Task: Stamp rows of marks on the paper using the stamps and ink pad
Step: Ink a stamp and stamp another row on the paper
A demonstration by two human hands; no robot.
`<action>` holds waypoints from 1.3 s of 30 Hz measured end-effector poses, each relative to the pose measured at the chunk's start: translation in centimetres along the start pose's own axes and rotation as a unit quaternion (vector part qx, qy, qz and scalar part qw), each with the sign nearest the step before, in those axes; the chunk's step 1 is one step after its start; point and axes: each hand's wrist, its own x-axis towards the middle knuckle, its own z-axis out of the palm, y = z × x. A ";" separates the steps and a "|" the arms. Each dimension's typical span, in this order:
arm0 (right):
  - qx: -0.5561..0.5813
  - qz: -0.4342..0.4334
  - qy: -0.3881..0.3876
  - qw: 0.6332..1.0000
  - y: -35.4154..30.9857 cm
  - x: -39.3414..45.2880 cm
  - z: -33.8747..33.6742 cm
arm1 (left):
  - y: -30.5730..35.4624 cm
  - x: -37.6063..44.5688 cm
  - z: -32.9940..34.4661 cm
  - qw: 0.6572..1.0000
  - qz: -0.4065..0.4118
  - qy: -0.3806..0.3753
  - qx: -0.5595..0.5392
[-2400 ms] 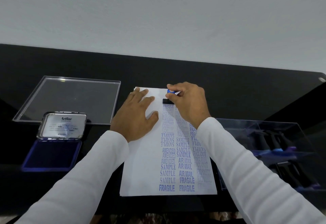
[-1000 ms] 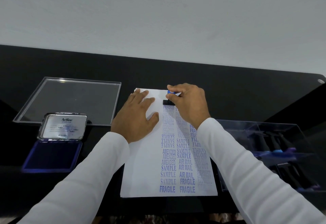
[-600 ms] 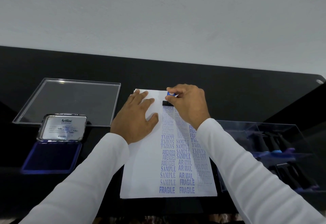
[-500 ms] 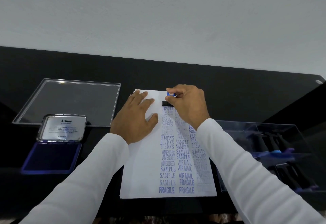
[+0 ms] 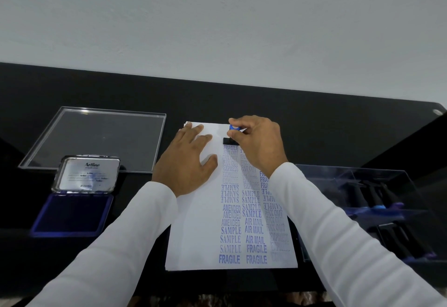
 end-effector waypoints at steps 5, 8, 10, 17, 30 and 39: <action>-0.004 0.000 0.002 1.000 0.0 0.0 0.1 | 0.2 -0.1 -0.2 1.000 -0.002 -0.004 0.001; -0.003 0.003 -0.002 1.000 0.0 0.1 0.0 | 0.1 -0.1 -0.2 1.000 -0.001 -0.004 -0.002; -0.005 0.003 -0.005 1.000 -0.1 0.1 -0.2 | 0.0 -0.1 -0.2 1.000 -0.001 -0.005 -0.001; 0.000 -0.007 0.001 1.000 0.0 -0.1 -0.1 | 0.1 -0.1 -0.2 1.000 0.003 0.000 -0.002; 0.001 -0.011 0.005 1.000 0.3 -0.1 -0.1 | -0.2 0.0 0.2 1.000 0.000 0.002 0.000; 0.004 -0.011 -0.002 1.000 0.2 0.0 -0.1 | -0.1 -0.1 -0.1 1.000 0.000 -0.001 -0.006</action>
